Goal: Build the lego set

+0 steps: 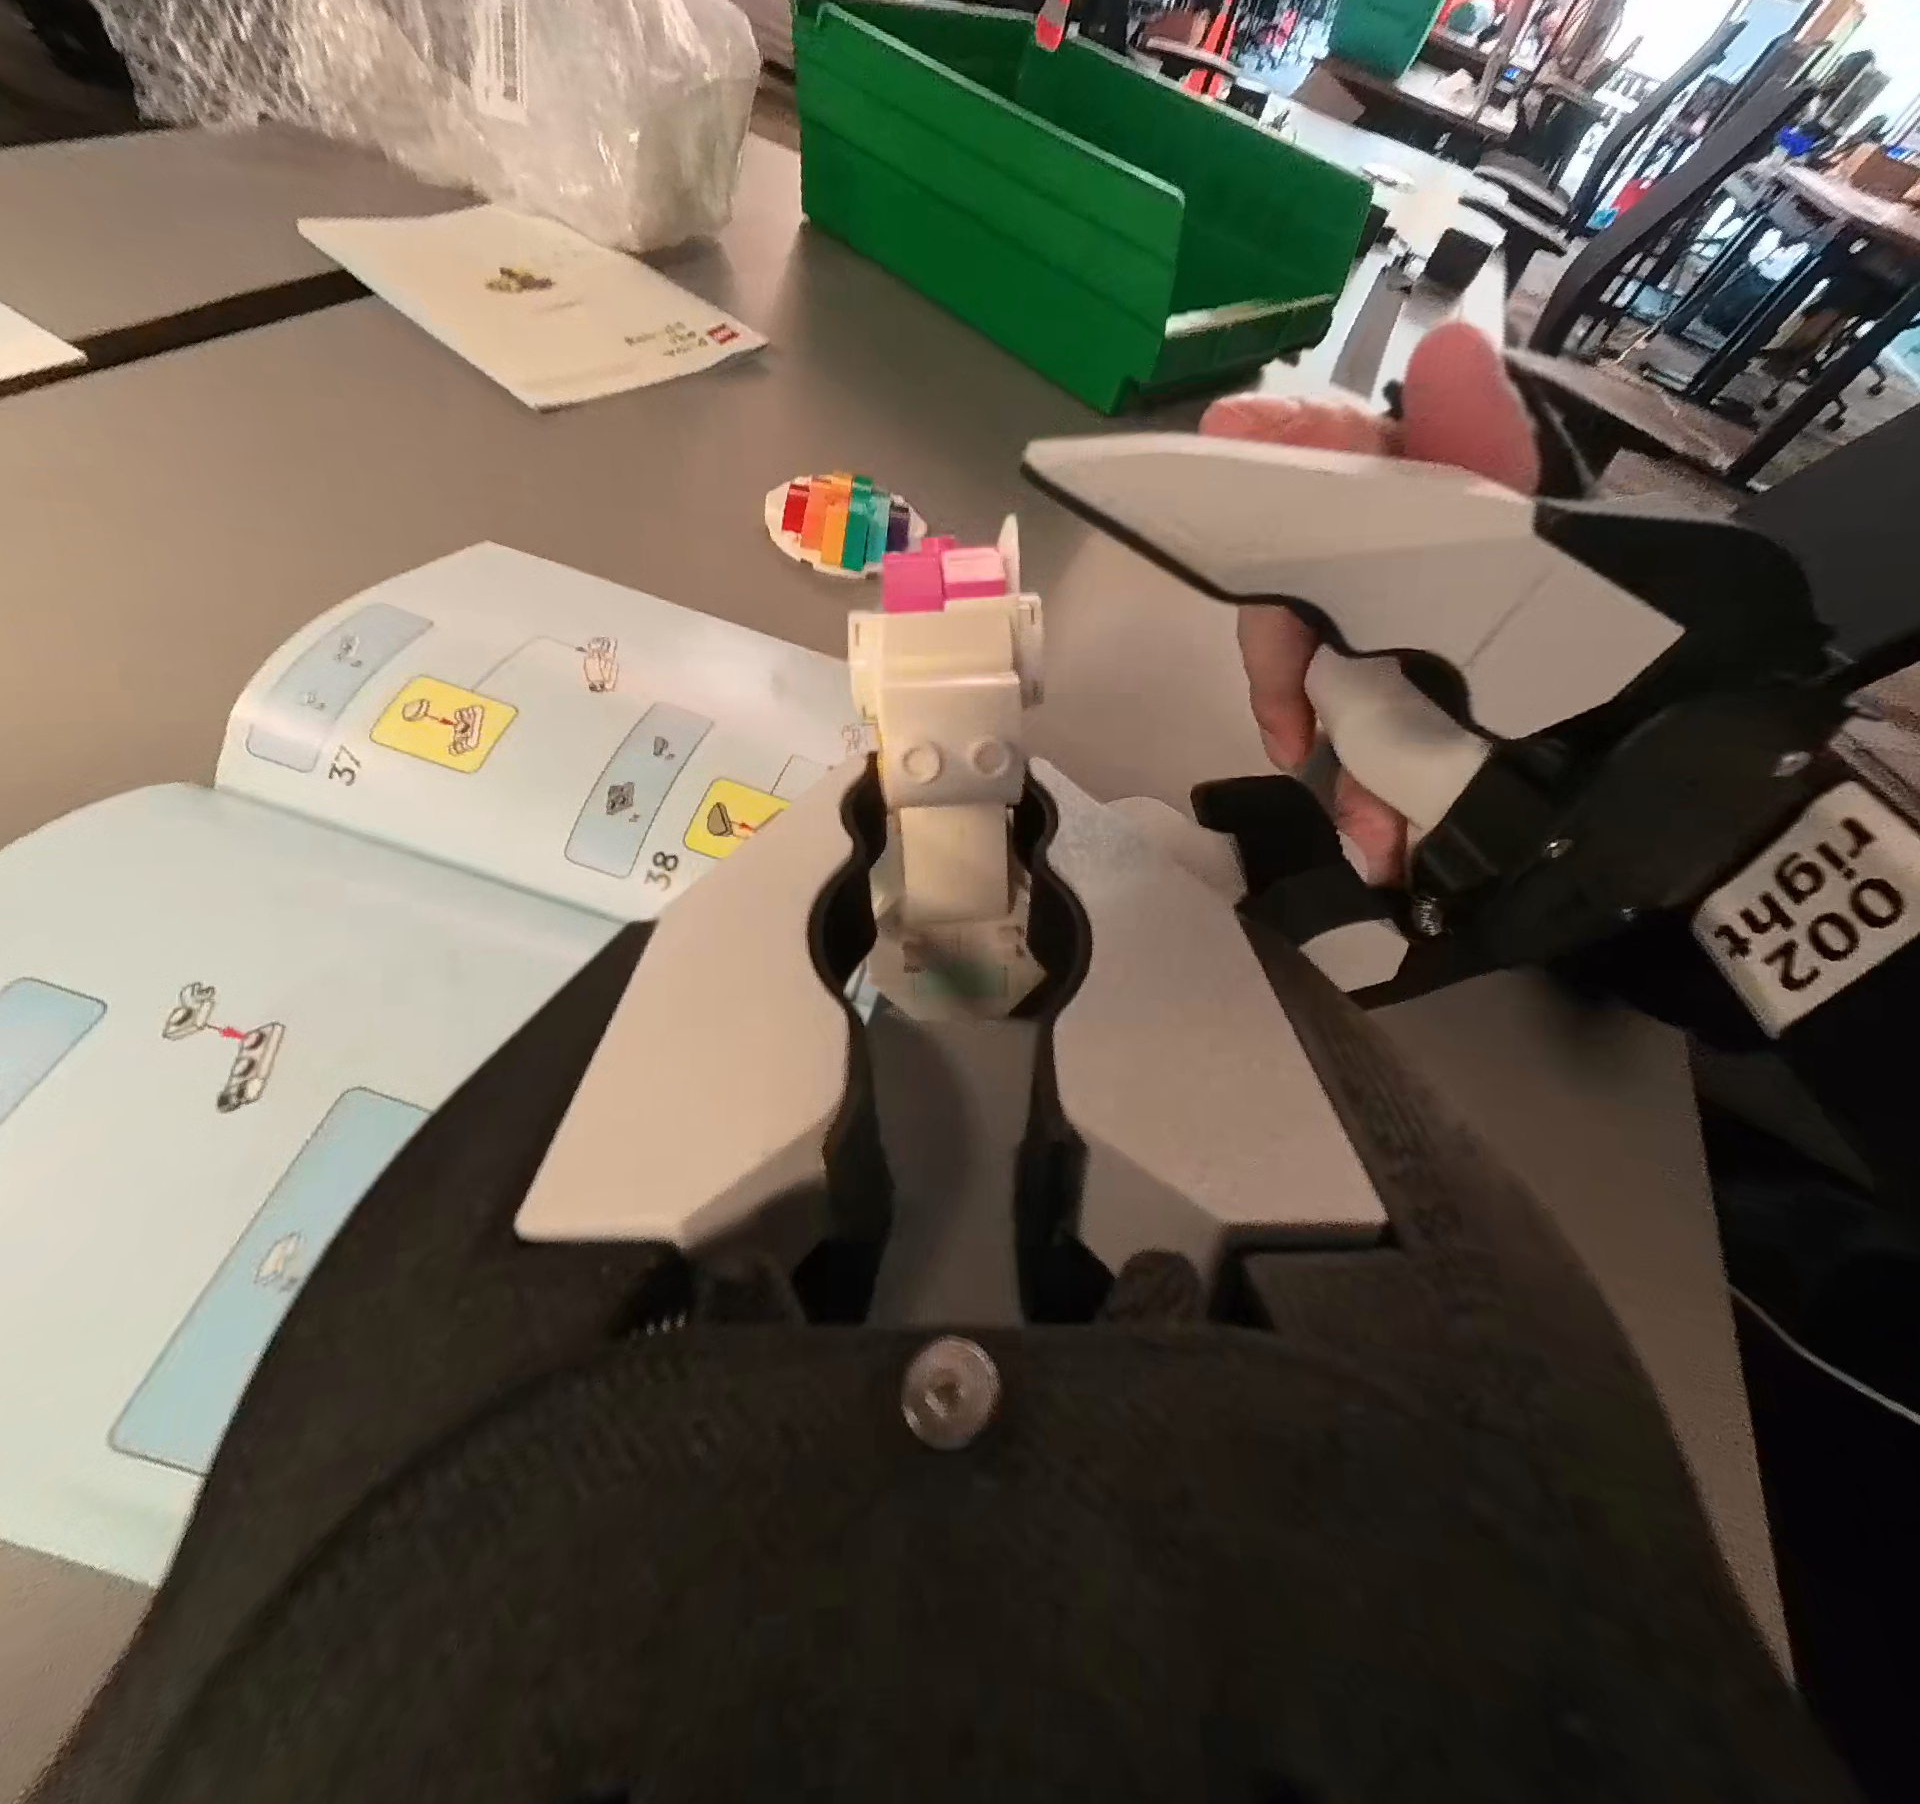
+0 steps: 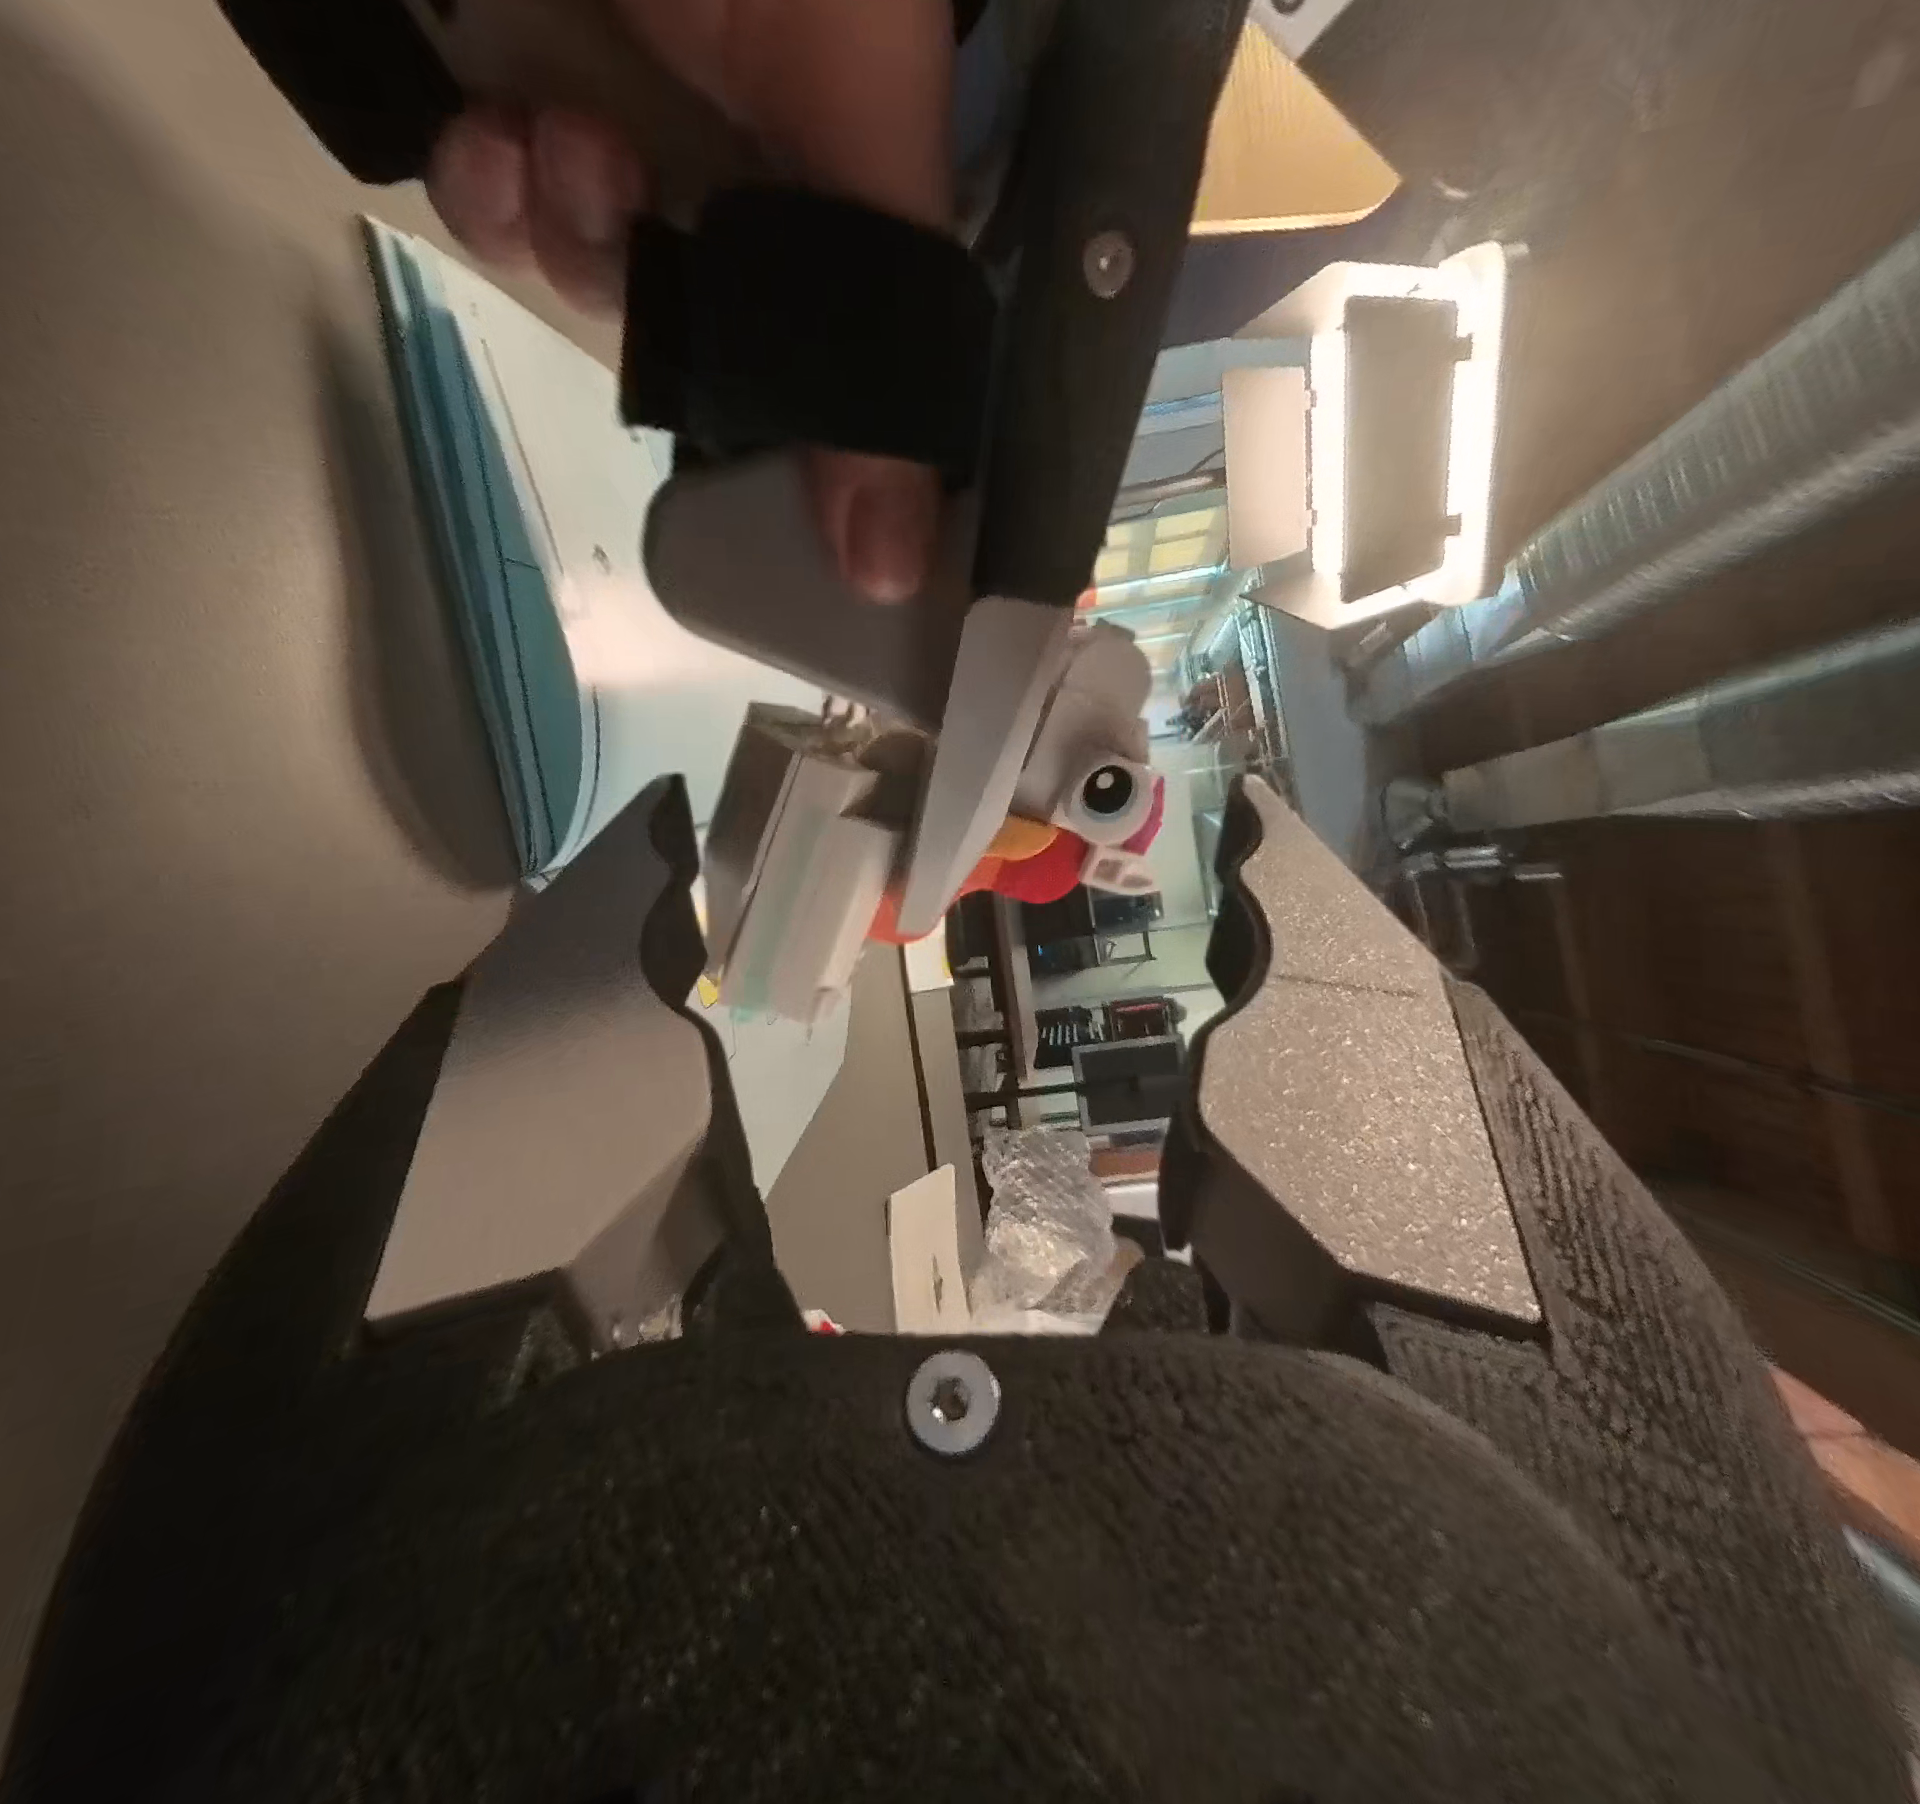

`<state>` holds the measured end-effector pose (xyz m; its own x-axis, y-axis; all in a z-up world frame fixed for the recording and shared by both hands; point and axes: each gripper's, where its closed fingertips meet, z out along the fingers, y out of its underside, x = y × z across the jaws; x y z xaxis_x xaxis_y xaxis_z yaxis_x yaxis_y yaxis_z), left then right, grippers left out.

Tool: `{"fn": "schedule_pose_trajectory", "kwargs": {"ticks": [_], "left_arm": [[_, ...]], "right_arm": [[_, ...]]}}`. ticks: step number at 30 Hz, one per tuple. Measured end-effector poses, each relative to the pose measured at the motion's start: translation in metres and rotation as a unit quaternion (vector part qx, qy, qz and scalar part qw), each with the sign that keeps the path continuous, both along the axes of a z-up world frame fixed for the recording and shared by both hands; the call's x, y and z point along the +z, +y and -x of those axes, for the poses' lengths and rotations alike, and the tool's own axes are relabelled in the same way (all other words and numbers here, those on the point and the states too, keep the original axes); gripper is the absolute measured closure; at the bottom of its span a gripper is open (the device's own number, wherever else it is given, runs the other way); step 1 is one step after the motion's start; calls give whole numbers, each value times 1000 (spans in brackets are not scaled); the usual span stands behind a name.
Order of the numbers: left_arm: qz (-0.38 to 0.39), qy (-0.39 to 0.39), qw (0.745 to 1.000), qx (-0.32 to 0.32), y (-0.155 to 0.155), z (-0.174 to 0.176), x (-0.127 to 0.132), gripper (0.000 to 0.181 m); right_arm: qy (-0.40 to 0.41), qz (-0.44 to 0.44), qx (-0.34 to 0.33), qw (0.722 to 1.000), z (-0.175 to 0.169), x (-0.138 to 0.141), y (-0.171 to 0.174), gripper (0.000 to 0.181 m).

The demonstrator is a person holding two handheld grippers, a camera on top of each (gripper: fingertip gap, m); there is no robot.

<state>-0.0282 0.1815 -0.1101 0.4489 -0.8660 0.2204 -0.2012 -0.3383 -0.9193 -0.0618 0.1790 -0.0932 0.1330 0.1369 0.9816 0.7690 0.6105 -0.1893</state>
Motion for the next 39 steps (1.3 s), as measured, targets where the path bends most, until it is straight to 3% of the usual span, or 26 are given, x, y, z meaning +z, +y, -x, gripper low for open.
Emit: {"fn": "schedule_pose_trajectory", "kwargs": {"ticks": [1,5,26,30,33,39], "left_arm": [[-1,7,1000,6,1,0,-2,157],[-4,23,1000,21,3,3,-4,157],[-27,49,998,23,1,3,-4,157],[-30,27,999,13,3,2,-3,158],[-14,0,1000,4,4,3,-2,158],[-4,-107,993,-41,2,11,24,157]], "right_arm": [[1,5,-4,1000,0,-2,2,83],[-4,13,-9,1000,2,-9,4,93],[19,35,21,999,3,-8,-3,97],[68,55,38,995,6,-2,-5,96],[97,53,41,993,3,7,-4,79],[102,-11,93,990,-2,20,-17,75]]}}
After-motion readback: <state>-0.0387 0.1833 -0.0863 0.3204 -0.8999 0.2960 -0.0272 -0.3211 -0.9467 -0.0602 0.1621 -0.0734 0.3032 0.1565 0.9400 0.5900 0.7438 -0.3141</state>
